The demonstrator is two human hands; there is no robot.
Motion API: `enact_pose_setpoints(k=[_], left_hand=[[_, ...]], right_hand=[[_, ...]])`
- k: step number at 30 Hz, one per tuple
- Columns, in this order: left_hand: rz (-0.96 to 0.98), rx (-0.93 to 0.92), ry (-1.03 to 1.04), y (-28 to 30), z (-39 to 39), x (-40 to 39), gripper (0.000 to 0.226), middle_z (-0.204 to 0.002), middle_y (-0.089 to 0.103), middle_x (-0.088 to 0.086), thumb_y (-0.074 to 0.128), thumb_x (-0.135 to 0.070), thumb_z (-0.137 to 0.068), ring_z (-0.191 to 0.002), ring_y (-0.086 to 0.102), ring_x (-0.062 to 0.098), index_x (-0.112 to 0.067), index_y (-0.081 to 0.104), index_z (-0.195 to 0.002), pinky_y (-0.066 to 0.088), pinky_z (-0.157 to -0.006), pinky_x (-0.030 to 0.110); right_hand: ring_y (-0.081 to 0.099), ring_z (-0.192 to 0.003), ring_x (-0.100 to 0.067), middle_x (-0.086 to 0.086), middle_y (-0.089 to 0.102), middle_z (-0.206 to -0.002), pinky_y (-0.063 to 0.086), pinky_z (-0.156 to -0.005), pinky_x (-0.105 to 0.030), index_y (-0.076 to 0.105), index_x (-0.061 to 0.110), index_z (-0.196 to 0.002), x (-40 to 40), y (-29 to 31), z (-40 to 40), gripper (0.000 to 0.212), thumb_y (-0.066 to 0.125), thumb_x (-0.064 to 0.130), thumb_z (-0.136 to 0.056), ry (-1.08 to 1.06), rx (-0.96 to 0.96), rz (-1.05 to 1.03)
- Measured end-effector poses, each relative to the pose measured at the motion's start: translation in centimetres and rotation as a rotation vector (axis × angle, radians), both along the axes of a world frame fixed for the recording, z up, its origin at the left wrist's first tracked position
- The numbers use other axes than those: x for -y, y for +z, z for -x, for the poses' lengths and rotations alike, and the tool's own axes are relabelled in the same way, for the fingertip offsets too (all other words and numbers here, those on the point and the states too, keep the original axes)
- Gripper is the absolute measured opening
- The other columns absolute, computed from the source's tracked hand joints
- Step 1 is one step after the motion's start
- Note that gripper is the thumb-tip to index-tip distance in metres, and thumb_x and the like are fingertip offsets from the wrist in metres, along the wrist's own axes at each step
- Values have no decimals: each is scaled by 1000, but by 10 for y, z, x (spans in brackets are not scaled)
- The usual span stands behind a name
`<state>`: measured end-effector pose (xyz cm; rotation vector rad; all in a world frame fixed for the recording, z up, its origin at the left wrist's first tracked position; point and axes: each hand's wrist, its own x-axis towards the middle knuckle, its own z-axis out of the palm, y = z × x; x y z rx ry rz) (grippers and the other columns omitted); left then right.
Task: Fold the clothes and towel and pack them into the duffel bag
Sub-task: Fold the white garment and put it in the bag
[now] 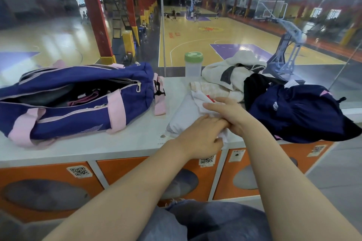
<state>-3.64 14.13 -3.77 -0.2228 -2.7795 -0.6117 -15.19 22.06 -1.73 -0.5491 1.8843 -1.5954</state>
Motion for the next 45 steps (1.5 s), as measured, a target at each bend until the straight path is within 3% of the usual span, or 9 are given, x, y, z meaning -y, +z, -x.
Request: enact_pose_setpoints(k=[7, 12, 19, 22, 26, 30, 33, 36, 45], left_hand=[[-103, -175, 221, 10, -17, 15, 20, -89, 69, -9, 47, -32, -92, -85, 59, 8, -30, 68, -90, 49, -79, 37], [-369, -113, 562, 0, -18, 41, 42, -138, 51, -1, 39, -40, -99, -127, 43, 16, -18, 47, -135, 35, -107, 35], [-623, 88, 726, -2, -20, 51, 51, -148, 42, 3, 38, -40, -100, -128, 47, 22, -22, 30, -146, 36, -98, 32], [-684, 135, 715, -2, -21, 54, 56, -141, 49, 2, 45, -42, -96, -122, 51, 22, -21, 31, -146, 38, -94, 32], [-764, 208, 712, 1, -22, 55, 67, -136, 51, 2, 53, -49, -89, -120, 52, 24, -20, 33, -146, 42, -102, 39], [-928, 265, 691, 3, -20, 54, 64, -127, 57, 0, 66, -46, -80, -109, 58, 22, -19, 49, -136, 49, -92, 37], [-1297, 192, 562, 10, -18, 48, 30, -96, 72, 1, 65, -36, -88, -88, 66, 18, -16, 65, -110, 51, -88, 36], [-1731, 188, 459, 14, -17, 52, 26, -81, 75, 5, 60, -33, -92, -86, 68, 22, -10, 67, -102, 51, -87, 38], [-2000, 326, 367, 9, -28, 78, 57, -124, 64, 15, 68, -44, -83, -119, 59, 32, -11, 62, -129, 39, -108, 47]], right_hand=[[53, -97, -16, 3, 56, -107, 38, -75, -26, 55, 19, -120, 7, -12, 0, 33, 63, 20, -88, -128, -587, -296], [53, -81, -15, 3, 61, -86, 30, -65, -23, 62, 16, -97, 4, -15, 7, 14, 51, 23, -97, -268, -787, -209], [54, -111, -35, -15, 57, -123, 44, -83, -36, 36, 23, -144, 4, -35, 15, 57, 46, 3, -92, -457, -705, -336], [50, -116, -31, -10, 51, -129, 41, -87, -34, 43, 21, -138, 0, -20, 13, 62, 42, -9, -83, -538, -761, -272], [57, -112, -16, 5, 64, -119, 42, -93, -26, 63, 24, -114, 4, -4, 2, 37, 42, 4, -91, -215, -759, -189], [46, -129, -24, -4, 49, -144, 34, -105, -35, 47, 24, -136, 14, -8, -12, 41, 40, 41, -100, 140, -697, -541], [53, -110, -32, -15, 60, -117, 39, -96, -44, 53, 13, -101, 21, -16, -14, 34, 31, 40, -102, 156, -744, -525], [53, -110, -34, -18, 59, -118, 39, -98, -46, 54, 4, -115, 30, -22, -21, 40, 30, 34, -104, 118, -755, -493], [46, -127, -18, 1, 52, -141, 31, -97, -28, 44, 26, -141, 40, -11, -50, 42, 29, 37, -103, 187, -625, -256]])
